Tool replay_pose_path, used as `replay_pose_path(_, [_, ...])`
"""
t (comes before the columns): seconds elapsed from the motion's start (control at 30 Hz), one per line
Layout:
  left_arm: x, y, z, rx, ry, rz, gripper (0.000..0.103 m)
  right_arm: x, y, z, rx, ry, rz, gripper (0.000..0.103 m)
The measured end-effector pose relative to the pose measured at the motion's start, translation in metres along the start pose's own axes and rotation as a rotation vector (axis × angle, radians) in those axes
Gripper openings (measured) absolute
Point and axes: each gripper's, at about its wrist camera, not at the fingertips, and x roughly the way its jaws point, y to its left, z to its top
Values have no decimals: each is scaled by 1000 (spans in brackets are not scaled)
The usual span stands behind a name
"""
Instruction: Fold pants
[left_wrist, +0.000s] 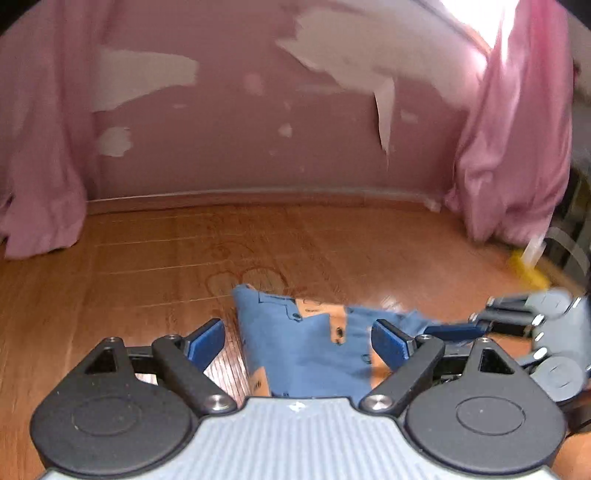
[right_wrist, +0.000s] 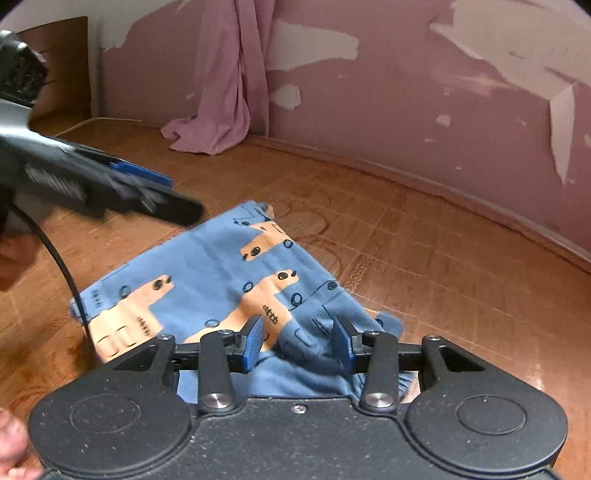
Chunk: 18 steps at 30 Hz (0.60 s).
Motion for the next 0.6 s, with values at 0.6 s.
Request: replay_pose_path(0.6, [18,25,-25,-70,138,40,99,-24,10,-20,10,-46,0,71])
